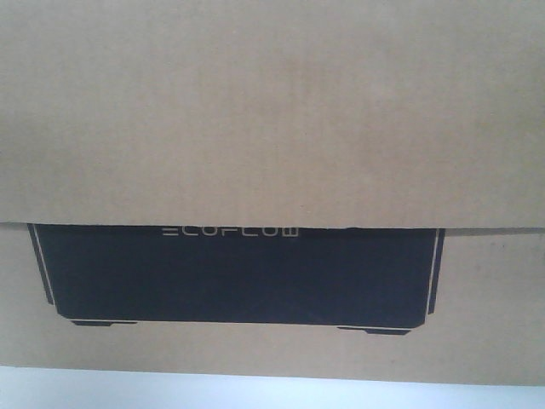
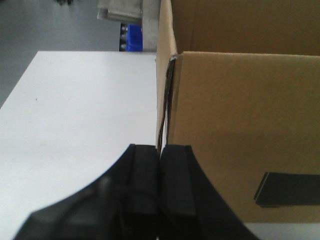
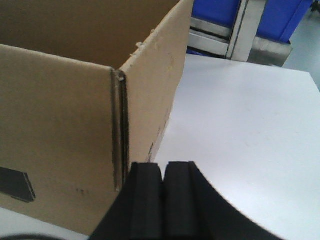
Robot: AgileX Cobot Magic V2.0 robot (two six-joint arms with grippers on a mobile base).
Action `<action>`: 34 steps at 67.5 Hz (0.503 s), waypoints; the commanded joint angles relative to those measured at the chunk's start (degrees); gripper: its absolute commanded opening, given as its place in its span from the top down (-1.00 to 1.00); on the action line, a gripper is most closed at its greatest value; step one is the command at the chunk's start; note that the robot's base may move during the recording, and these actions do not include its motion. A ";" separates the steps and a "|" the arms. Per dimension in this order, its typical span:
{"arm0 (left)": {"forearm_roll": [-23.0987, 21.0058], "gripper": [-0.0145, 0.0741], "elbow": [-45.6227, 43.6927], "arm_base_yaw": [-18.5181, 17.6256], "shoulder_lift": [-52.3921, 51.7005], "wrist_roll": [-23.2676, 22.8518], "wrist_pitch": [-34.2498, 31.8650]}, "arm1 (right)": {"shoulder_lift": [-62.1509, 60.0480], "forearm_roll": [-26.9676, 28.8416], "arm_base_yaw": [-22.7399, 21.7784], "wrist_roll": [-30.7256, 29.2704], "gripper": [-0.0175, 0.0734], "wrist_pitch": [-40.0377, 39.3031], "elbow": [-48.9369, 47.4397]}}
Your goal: Grab box from left shelf to table start
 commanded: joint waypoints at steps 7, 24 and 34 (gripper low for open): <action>0.28 0.90 3.28 -0.25 -2.13 -0.05 -13.08 | -3.15 -0.44 -0.12 -0.08 0.49 -14.49 5.00; 0.07 0.90 4.03 -0.25 -2.13 -0.05 -13.20 | -3.29 -0.44 -0.12 -0.08 0.49 -17.61 5.65; 0.07 0.90 4.03 -0.25 -2.13 -0.05 -13.20 | -3.29 -0.44 -0.12 -0.08 0.49 -17.33 5.65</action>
